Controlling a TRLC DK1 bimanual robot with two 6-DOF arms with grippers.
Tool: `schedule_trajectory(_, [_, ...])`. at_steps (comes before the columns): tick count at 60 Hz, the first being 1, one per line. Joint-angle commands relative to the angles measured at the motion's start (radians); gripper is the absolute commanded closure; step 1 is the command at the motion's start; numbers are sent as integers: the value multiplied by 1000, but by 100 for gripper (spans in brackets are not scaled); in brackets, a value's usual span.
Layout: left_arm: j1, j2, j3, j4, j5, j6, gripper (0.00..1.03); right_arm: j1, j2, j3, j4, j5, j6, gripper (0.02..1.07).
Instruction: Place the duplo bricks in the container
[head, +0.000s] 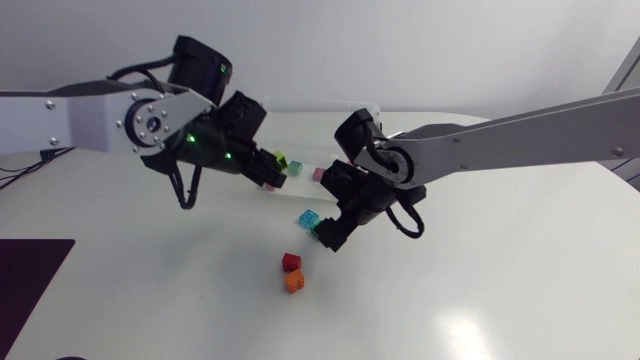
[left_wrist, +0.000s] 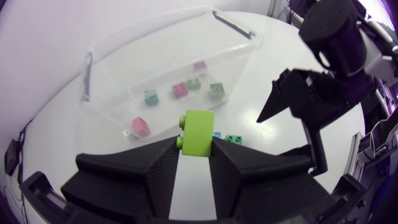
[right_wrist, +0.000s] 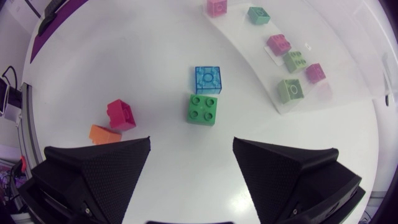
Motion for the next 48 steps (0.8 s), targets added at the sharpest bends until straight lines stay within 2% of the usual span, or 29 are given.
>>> schedule_trajectory(1, [28, -22, 71, -24, 13, -3, 79, 16, 67, 57, -36, 14, 32, 11])
schedule_trajectory(19, [82, 38, 254, -45, 28, -41, 79, 10, 195, 210, -148, 26, 44, 12])
schedule_trajectory(27, [99, 74, 330, -45, 31, -72, 79, 7, 235, 264, -187, 25, 50, 16])
schedule_trajectory(43, [120, 133, 430, -47, 34, -97, 79, 5, 311, 345, -247, 26, 61, 16])
schedule_trajectory(48, [134, 157, 462, -47, 36, -109, 79, 8, 330, 359, -261, 26, 63, 23])
